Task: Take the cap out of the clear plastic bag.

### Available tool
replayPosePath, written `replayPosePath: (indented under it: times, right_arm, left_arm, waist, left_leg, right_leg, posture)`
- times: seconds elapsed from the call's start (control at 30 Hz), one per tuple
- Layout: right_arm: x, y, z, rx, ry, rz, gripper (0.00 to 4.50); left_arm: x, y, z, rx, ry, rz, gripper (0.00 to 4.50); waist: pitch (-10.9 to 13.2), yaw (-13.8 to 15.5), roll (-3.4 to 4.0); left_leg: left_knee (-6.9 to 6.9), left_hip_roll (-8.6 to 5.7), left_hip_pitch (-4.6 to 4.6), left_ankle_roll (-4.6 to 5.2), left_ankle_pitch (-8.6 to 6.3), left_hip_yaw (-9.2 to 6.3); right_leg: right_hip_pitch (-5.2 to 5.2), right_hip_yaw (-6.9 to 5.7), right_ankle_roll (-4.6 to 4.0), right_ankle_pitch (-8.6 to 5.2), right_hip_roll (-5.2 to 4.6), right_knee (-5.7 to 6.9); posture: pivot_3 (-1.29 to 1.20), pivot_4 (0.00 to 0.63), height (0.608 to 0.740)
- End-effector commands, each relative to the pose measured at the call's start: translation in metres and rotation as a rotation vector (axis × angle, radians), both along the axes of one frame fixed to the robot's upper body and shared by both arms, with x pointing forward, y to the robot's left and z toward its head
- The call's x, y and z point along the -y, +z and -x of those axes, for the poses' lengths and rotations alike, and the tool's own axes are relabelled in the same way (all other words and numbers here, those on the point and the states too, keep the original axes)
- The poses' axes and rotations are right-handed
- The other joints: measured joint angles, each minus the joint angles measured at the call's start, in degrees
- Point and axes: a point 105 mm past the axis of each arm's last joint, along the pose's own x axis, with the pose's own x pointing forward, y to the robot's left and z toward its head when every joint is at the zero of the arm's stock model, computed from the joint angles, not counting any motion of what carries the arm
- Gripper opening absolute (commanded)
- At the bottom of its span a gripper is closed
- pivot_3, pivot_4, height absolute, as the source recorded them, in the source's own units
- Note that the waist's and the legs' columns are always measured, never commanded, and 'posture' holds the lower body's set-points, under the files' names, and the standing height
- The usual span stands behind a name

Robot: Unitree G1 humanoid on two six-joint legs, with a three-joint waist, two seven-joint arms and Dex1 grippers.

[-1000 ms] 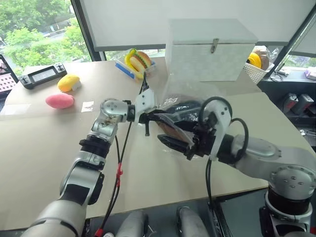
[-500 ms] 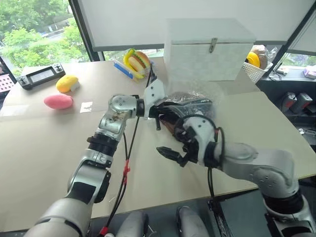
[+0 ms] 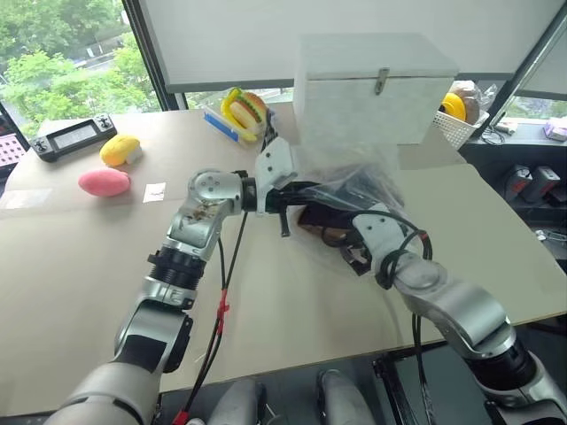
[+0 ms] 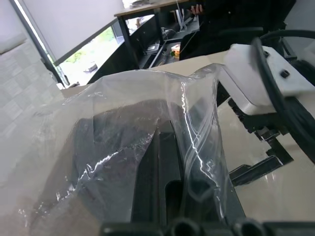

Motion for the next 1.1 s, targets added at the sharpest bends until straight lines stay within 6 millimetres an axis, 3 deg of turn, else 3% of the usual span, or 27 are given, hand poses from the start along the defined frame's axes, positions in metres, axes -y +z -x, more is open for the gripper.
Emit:
replayPosePath:
  times: [0.03,0.23,0.47,0.57,0.93,1.03,1.1]
  right_arm:
    - [-0.006,-0.009,-0.004,0.078,0.064,0.207,4.5]
    - [-0.004,-0.017,-0.022,0.184,0.048,0.414,4.5]
    - [0.0,-0.036,-0.03,0.151,0.012,0.421,4.5]
    - [-0.005,-0.039,-0.027,0.137,0.036,0.379,3.77]
    - [-0.016,-0.046,-0.017,0.09,0.099,0.337,0.12]
    - [-0.018,-0.04,-0.018,0.09,0.086,0.282,0.05]
    - [-0.022,-0.025,-0.019,0.122,0.084,0.252,0.05]
  left_arm:
    - [-0.001,0.019,0.004,0.045,-0.002,0.048,0.04]
    - [-0.001,0.017,0.004,0.033,0.003,0.049,0.04]
    - [-0.001,0.016,0.004,0.029,0.005,0.049,0.04]
    - [-0.001,0.016,0.004,0.028,0.009,0.049,0.0]
    - [-0.001,0.014,0.003,0.026,0.015,0.046,0.0]
    - [-0.001,0.015,0.002,0.027,0.017,0.047,0.0]
    - [-0.002,0.014,0.002,0.029,0.019,0.044,0.0]
  waist:
    - [0.0,0.0,0.0]
    - [0.0,-0.1,0.0]
    - [0.0,0.1,-0.02]
    - [0.0,0.1,-0.02]
    - [0.0,0.1,-0.01]
    - [0.0,0.1,-0.01]
    - [0.0,0.1,-0.01]
  left_leg:
    - [0.0,0.0,0.01,0.0,0.0,0.02]
    - [0.02,0.02,0.11,-0.01,0.01,0.24]
    - [0.03,0.03,0.2,0.01,-0.01,0.36]
    - [0.02,0.04,0.38,0.04,-0.02,0.4]
    - [0.01,0.05,0.45,0.08,-0.05,0.43]
    - [0.0,0.07,0.48,0.07,-0.05,0.43]
    - [0.01,0.08,0.47,0.08,-0.06,0.43]
  right_leg:
    - [0.0,0.01,0.0,0.0,0.0,0.0]
    - [0.06,0.14,0.02,0.02,0.0,-0.02]
    - [0.13,0.26,0.07,0.06,0.0,-0.04]
    - [0.29,0.3,0.08,0.06,0.01,-0.06]
    - [0.35,0.31,0.09,0.06,0.02,-0.11]
    - [0.37,0.31,0.09,0.06,0.04,-0.1]
    - [0.37,0.31,0.09,0.06,0.05,-0.12]
  posture:
    - [0.0,0.15,0.74]
    - [0.0,0.15,0.74]
    - [0.0,0.15,0.74]
    - [0.0,0.15,0.74]
    - [0.0,0.15,0.74]
    - [0.0,0.15,0.74]
    - [0.0,0.15,0.74]
